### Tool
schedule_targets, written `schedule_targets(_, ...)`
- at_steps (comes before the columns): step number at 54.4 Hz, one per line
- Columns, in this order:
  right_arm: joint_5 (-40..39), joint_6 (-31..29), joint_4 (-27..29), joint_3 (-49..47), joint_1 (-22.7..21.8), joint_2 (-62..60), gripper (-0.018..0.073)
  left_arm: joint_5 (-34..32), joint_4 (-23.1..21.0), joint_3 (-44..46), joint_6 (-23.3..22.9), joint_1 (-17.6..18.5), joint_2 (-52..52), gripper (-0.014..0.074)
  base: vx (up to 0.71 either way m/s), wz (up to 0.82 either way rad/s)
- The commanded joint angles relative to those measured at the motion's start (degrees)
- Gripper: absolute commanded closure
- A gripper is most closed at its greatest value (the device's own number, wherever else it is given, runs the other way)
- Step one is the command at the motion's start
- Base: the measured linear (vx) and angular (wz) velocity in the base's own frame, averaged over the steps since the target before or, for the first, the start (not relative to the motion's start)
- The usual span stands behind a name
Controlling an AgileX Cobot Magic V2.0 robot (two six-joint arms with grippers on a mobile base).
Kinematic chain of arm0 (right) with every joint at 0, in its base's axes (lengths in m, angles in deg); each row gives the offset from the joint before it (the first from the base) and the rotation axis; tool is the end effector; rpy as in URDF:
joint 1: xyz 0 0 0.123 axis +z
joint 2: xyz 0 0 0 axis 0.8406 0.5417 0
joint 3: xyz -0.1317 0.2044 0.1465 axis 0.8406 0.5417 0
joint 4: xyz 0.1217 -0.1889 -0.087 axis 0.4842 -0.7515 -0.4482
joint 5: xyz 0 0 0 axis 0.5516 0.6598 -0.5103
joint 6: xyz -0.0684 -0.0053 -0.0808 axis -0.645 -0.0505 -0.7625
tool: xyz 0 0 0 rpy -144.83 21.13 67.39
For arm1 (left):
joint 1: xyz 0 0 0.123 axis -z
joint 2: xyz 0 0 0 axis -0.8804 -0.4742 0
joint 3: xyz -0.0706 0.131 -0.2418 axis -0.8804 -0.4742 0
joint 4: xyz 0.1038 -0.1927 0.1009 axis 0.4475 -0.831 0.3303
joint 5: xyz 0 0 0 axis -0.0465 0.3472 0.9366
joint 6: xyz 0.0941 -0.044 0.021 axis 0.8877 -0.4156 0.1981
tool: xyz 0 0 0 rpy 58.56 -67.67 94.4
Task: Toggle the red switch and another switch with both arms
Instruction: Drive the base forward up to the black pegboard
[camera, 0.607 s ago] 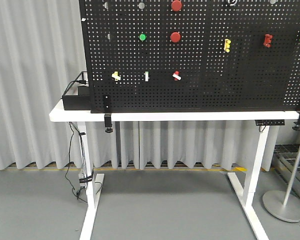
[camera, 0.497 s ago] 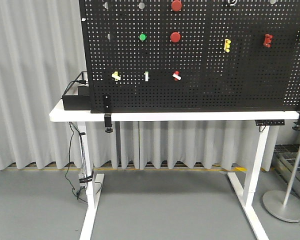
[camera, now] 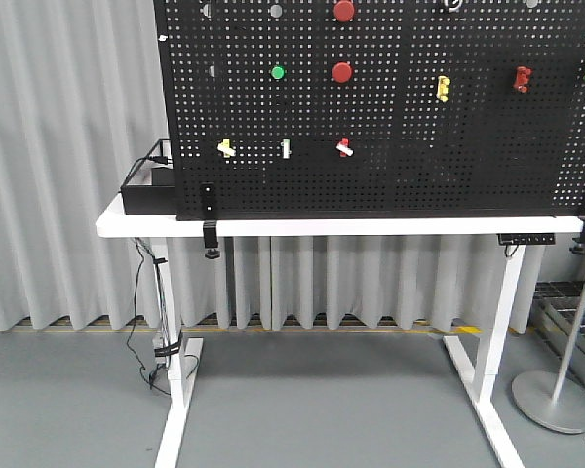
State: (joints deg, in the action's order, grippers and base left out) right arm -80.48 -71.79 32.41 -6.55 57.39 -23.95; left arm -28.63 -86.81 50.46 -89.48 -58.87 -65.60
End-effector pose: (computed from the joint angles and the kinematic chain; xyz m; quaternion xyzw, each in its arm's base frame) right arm 0.0620 -0.0002 0.1939 -0.0147 0.7178 -0.0149 0.6959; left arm 0.0616 -0.0040 0.1927 -0.0141 0.7270 -0.0533 0.6844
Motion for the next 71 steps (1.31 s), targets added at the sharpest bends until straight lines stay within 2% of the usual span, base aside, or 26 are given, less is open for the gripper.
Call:
schedule_targets(1, -4.8, 0.0, -0.1, 0.3, -0.3, -0.6, 0.0566, -4.2, -0.3, -1.1, -0.3, -0.1, 1.2, 0.0594, 0.00, 0.00)
schedule_targets(71, -4.8, 0.0, -0.1, 0.3, -0.3, -0.6, 0.0566, -4.2, -0.3, -1.1, -0.3, -0.1, 1.1, 0.0594, 0.09, -0.03)
